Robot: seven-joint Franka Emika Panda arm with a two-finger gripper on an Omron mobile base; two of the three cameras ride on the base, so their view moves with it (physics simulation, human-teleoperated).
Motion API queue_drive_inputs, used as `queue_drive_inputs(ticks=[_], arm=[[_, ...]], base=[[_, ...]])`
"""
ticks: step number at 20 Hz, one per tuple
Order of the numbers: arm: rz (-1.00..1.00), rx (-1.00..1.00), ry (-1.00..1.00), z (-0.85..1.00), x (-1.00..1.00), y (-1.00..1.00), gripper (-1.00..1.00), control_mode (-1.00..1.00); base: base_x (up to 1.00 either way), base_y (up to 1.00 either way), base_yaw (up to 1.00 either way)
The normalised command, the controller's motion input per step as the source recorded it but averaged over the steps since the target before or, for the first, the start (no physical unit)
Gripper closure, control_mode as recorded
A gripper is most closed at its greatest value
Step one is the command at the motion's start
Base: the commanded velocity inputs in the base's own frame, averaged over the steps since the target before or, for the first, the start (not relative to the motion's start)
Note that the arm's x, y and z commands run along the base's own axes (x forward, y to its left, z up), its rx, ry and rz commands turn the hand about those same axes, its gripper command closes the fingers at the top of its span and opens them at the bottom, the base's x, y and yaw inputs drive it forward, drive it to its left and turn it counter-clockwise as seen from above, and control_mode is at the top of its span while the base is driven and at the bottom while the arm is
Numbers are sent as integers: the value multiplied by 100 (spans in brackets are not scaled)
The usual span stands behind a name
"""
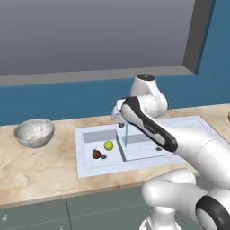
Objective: Pick the pears from the sink and place them in one bowl. Place the sweet potato in the other bowl. Then turn off the sink faucet.
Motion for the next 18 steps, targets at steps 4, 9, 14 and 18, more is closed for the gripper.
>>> queue_drive_inputs(ticks=[4,9,14,18], arm=[[15,-6,6,-36,39,39,-100,-100],[1,-1,0,-26,16,23,-100,-100],[0,3,0,-35,2,3,-100,-100],[0,6,0,-31,0,4,-100,-100]], base=[[0,0,0],[0,0,0],[0,0,0],[0,0,0]])
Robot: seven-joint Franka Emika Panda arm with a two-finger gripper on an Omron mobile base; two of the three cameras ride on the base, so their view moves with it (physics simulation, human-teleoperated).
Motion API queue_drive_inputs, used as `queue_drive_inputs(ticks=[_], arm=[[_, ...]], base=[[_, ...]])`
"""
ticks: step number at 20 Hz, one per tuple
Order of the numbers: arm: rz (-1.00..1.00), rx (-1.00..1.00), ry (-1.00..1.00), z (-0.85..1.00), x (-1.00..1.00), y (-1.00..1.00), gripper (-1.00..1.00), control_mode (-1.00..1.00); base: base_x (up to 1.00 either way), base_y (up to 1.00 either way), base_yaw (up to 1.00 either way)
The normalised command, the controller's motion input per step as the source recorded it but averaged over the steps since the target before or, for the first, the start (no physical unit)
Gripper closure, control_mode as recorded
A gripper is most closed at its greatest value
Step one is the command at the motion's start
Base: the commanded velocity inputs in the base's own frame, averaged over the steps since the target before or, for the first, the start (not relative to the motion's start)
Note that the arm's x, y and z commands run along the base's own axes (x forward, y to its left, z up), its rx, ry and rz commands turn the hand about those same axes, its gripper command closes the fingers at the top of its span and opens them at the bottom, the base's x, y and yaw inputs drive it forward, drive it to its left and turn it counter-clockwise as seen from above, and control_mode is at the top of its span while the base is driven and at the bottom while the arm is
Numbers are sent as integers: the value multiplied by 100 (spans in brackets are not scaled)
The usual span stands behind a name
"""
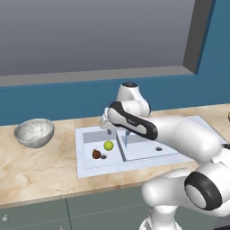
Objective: Pick the pears from the sink and place them in one bowl. Place the sweet potato in the other bowl. Then turn off the sink faucet.
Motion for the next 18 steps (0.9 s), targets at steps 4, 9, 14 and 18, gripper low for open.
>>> queue_drive_inputs(ticks=[4,9,14,18], arm=[[2,0,0,-32,14,28,-100,-100],[11,-2,0,-34,35,36,-100,-100],[15,-1,0,-32,32,8,-100,-100],[12,0,5,-25,29,4,-100,-100]], base=[[0,0,0],[0,0,0],[0,0,0],[0,0,0]])
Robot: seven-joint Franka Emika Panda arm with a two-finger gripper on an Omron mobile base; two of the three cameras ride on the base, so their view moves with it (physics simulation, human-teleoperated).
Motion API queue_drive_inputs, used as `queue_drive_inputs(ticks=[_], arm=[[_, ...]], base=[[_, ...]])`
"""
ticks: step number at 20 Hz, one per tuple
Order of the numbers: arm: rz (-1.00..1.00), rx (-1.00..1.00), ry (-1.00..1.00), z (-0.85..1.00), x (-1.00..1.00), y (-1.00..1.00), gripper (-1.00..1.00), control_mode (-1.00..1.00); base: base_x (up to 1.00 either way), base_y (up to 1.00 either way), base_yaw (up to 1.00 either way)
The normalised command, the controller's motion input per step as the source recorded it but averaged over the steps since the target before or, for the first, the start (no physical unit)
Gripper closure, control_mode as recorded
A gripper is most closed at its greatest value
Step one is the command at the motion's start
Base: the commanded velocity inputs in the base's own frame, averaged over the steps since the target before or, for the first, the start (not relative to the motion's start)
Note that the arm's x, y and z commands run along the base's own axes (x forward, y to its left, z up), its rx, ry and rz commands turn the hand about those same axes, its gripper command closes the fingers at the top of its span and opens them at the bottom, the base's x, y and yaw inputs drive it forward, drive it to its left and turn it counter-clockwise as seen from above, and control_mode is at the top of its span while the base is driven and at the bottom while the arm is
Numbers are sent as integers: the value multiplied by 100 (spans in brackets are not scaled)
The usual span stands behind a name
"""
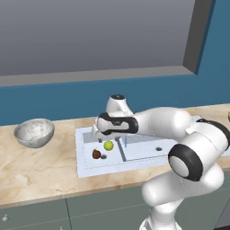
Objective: Pick the pears from the sink and place them in one bowl. Place the sweet potato in the other bowl. Then turn off the sink faucet.
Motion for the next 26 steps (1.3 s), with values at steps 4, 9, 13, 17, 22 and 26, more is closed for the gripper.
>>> queue_drive_inputs(ticks=[4,9,13,17,22,26], arm=[[0,0,2,-23,14,19,-100,-100],[0,0,0,-27,2,18,-100,-100],[0,0,0,-34,0,1,-100,-100],[0,0,0,-34,5,0,-100,-100],[0,0,0,-28,16,1,-100,-100],[0,0,0,-24,27,10,-100,-100]], base=[[0,0,0],[0,0,0],[0,0,0],[0,0,0],[0,0,0],[0,0,0]])
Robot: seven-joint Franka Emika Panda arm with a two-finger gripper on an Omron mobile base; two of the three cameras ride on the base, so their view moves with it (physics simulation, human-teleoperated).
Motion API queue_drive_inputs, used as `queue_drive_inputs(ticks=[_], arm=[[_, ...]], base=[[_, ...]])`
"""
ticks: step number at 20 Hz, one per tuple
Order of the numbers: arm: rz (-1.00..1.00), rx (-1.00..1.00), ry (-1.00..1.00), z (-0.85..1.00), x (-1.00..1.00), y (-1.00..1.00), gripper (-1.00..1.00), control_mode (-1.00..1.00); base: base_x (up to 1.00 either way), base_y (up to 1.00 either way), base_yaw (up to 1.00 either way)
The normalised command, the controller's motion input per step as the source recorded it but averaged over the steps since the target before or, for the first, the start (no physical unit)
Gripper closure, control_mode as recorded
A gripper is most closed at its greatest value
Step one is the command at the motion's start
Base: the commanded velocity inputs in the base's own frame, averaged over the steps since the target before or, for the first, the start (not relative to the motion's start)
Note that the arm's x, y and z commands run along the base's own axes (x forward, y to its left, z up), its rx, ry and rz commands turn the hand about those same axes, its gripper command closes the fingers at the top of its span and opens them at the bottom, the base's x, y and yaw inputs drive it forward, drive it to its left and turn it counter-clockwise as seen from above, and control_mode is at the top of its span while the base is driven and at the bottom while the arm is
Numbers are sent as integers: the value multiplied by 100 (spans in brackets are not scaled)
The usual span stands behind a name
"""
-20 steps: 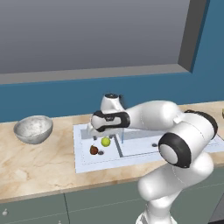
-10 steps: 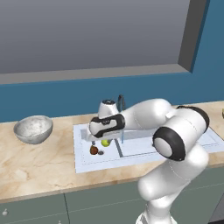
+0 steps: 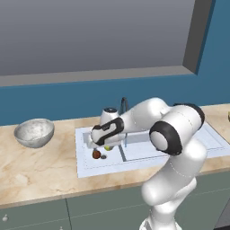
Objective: Pick the pears from the sink and place them in one bowl. Place the sweet potato in the other bowl. Then turn off the sink faucet.
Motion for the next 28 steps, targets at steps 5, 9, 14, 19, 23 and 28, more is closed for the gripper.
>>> queue_drive_inputs(ticks=[5,9,14,19,23,28], arm=[[1,0,0,-24,29,14,-100,-100],[1,0,0,-26,31,15,-100,-100],[1,0,1,-29,30,13,-100,-100],[1,0,0,-27,17,13,-100,-100],[0,-3,0,-32,0,3,-100,-100],[0,-1,0,-33,-1,0,-100,-100]], base=[[0,0,0],[0,0,0],[0,0,0],[0,0,0],[0,0,0],[0,0,0]])
